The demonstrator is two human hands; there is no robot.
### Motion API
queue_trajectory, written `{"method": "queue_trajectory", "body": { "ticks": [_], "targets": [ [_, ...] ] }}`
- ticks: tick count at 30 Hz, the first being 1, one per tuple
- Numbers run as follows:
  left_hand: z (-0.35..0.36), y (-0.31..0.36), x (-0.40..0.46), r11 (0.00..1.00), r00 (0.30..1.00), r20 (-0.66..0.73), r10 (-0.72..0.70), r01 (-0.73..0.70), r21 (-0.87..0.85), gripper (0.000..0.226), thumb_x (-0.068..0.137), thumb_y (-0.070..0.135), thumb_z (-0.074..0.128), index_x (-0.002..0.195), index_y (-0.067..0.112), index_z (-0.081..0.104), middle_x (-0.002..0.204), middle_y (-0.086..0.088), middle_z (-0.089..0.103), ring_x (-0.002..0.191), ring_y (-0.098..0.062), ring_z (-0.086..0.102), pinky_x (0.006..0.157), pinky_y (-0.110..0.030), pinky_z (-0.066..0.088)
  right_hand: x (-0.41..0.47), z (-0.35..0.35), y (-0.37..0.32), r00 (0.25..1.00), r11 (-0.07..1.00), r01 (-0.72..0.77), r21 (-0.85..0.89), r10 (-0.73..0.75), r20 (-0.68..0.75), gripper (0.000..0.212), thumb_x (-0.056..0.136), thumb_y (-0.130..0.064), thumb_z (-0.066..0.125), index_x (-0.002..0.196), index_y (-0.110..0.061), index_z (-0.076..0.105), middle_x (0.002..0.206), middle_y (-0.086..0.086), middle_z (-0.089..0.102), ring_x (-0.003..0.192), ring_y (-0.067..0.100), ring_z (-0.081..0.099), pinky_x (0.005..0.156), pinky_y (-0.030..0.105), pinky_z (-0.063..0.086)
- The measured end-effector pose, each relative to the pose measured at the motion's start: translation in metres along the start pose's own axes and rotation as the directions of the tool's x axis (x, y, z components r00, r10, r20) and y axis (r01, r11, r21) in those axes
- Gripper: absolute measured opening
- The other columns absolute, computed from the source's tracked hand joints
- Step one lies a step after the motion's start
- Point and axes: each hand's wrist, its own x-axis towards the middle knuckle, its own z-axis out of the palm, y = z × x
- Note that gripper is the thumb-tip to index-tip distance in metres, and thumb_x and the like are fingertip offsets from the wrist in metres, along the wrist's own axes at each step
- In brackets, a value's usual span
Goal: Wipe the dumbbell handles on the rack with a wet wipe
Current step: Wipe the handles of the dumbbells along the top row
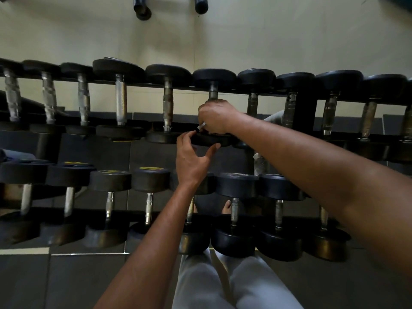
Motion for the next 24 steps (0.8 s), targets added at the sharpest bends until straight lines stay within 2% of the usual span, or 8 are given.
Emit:
{"method": "queue_trajectory", "body": {
  "ticks": [4, 7, 9, 12, 16, 20, 24],
  "targets": [
    [0.002, 0.003, -0.004, 1.000, 1.000, -0.016, -0.016, 0.016, -0.020, 0.076, 0.085, 0.058, 0.085, 0.142, 0.018, 0.054, 0.140, 0.005, 0.051, 0.116, 0.007, 0.046, 0.091, 0.005, 0.036, -0.020, 0.013, 0.016, 0.993, 0.968, -0.106, 0.228, 0.115, -0.027, 0.015, 0.098, -0.033, 0.070, 0.108, -0.024, 0.075, 0.104, -0.006, 0.063, 0.093, 0.019, 0.062, 0.077, 0.035, 0.051],
    [0.003, 0.006, -0.004, 0.999, 1.000, -0.014, -0.023, 0.022, -0.032, 0.077, 0.086, 0.053, 0.086, 0.144, 0.016, 0.052, 0.142, 0.003, 0.049, 0.116, 0.008, 0.044, 0.091, 0.007, 0.035, -0.037, 0.030, 0.032, 0.963, 0.824, -0.247, 0.510, 0.269, 0.031, 0.010, 0.094, -0.037, 0.077, 0.100, -0.029, 0.075, 0.101, -0.005, 0.069, 0.088, 0.015, 0.064, 0.073, 0.033, 0.054],
    [0.002, 0.005, -0.004, 0.999, 1.000, -0.013, -0.021, 0.020, -0.026, 0.078, 0.085, 0.053, 0.087, 0.144, 0.014, 0.052, 0.142, 0.003, 0.049, 0.114, 0.008, 0.043, 0.089, 0.007, 0.035, -0.040, 0.039, 0.037, 0.938, 0.730, -0.315, 0.607, 0.335, 0.084, 0.009, 0.092, -0.034, 0.081, 0.093, -0.028, 0.075, 0.097, -0.004, 0.069, 0.086, 0.014, 0.065, 0.070, 0.031, 0.054],
    [0.002, 0.003, -0.001, 1.000, 1.000, -0.007, -0.021, 0.021, -0.010, 0.078, 0.084, 0.054, 0.087, 0.143, 0.014, 0.053, 0.139, 0.003, 0.049, 0.110, 0.007, 0.044, 0.087, 0.006, 0.035, -0.036, 0.049, 0.042, 0.917, 0.672, -0.367, 0.643, 0.379, 0.127, 0.010, 0.092, -0.031, 0.083, 0.092, -0.025, 0.076, 0.097, -0.003, 0.069, 0.087, 0.013, 0.065, 0.070, 0.029, 0.054],
    [0.002, 0.000, 0.002, 1.000, 1.000, 0.003, -0.018, 0.019, -0.006, 0.078, 0.083, 0.056, 0.087, 0.141, 0.016, 0.054, 0.137, 0.004, 0.049, 0.103, 0.005, 0.048, 0.084, 0.004, 0.038, -0.034, 0.059, 0.045, 0.906, 0.587, -0.375, 0.717, 0.396, 0.150, 0.010, 0.092, -0.028, 0.083, 0.093, -0.020, 0.077, 0.095, -0.002, 0.071, 0.088, 0.013, 0.064, 0.066, 0.026, 0.047],
    [0.002, 0.000, 0.003, 1.000, 1.000, 0.001, -0.020, 0.020, 0.002, 0.079, 0.083, 0.057, 0.087, 0.141, 0.016, 0.053, 0.137, 0.005, 0.048, 0.105, 0.006, 0.045, 0.083, 0.004, 0.038, -0.028, 0.058, 0.044, 0.919, 0.633, -0.359, 0.686, 0.366, 0.143, 0.004, 0.096, -0.023, 0.078, 0.099, -0.020, 0.079, 0.103, -0.001, 0.070, 0.095, 0.016, 0.064, 0.068, 0.025, 0.047],
    [0.001, 0.002, 0.002, 0.999, 0.999, 0.011, -0.031, 0.031, 0.013, 0.079, 0.082, 0.058, 0.087, 0.141, 0.018, 0.053, 0.135, 0.006, 0.048, 0.102, 0.010, 0.049, 0.080, 0.003, 0.039, -0.031, 0.054, 0.051, 0.915, 0.630, -0.372, 0.681, 0.373, 0.154, 0.008, 0.094, -0.026, 0.081, 0.089, -0.027, 0.075, 0.094, -0.005, 0.071, 0.089, 0.012, 0.066, 0.063, 0.023, 0.045]
  ]
}}
